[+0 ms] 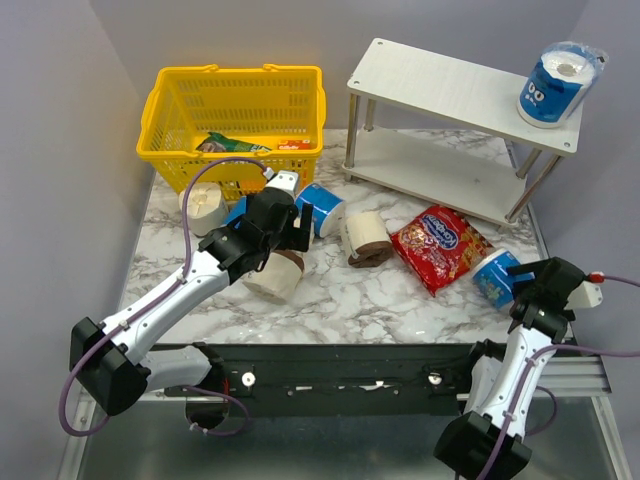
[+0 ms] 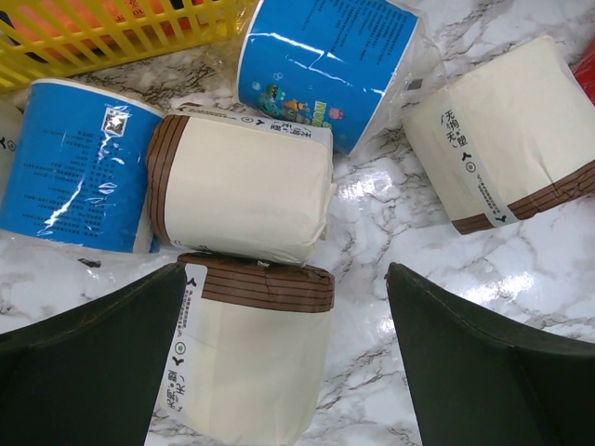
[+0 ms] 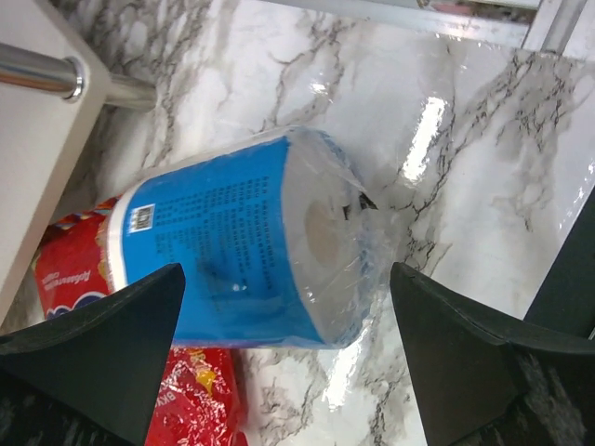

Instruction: Place and organize the paper towels onto the shelf

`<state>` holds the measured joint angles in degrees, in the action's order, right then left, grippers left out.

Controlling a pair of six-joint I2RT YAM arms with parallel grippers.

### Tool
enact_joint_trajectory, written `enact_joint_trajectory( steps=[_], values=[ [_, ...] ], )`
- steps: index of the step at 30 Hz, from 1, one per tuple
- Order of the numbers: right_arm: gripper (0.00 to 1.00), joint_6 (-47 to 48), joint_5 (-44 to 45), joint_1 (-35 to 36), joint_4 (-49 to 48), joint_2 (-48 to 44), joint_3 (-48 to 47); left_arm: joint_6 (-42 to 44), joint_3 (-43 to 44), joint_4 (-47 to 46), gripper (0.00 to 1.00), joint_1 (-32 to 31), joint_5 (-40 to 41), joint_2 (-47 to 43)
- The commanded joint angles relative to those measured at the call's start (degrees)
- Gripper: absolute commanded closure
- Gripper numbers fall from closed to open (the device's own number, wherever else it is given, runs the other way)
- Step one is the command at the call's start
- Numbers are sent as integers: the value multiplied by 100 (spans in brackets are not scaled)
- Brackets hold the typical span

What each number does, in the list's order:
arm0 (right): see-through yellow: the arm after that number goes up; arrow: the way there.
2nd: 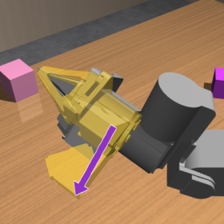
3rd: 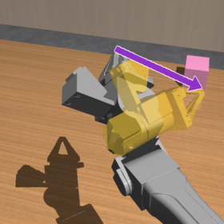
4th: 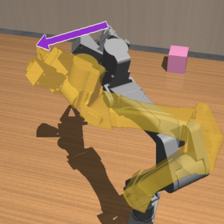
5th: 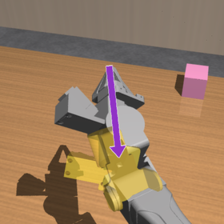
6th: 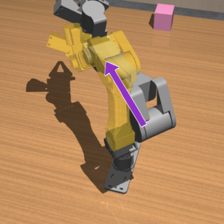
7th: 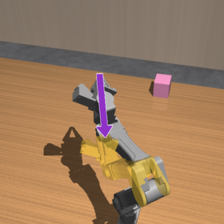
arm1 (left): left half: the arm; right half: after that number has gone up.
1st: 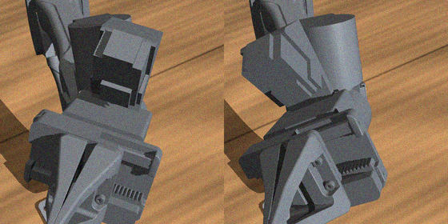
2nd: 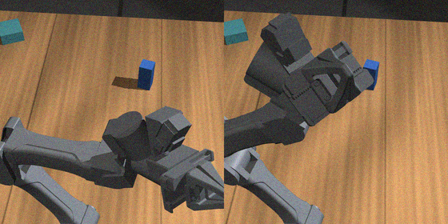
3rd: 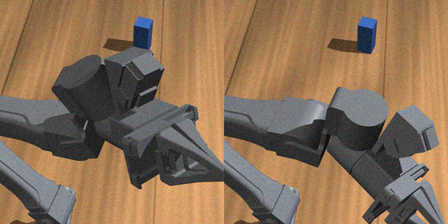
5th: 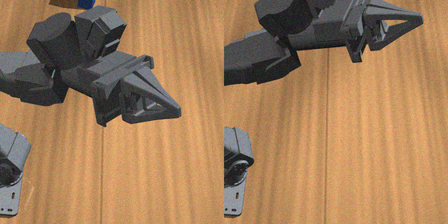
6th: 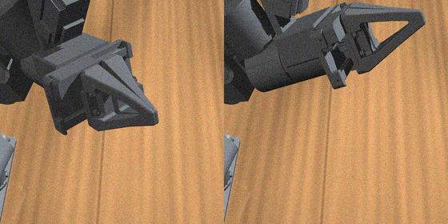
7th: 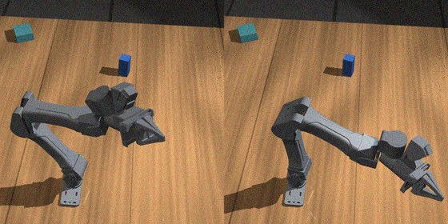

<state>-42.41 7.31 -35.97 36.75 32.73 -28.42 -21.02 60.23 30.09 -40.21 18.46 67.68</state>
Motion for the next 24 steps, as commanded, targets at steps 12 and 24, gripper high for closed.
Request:
enact_joint_trajectory(
  steps=[12, 24],
  values=[
    [2, 752, -2277, -429, -1618, 128, 829, 10, -11, 24, 1, -31, 123, 44],
    [23, 761, -2814, -438, -1944, -30, 1094, 10, -20, 41, 1, -31, 176, -36]
  ],
)
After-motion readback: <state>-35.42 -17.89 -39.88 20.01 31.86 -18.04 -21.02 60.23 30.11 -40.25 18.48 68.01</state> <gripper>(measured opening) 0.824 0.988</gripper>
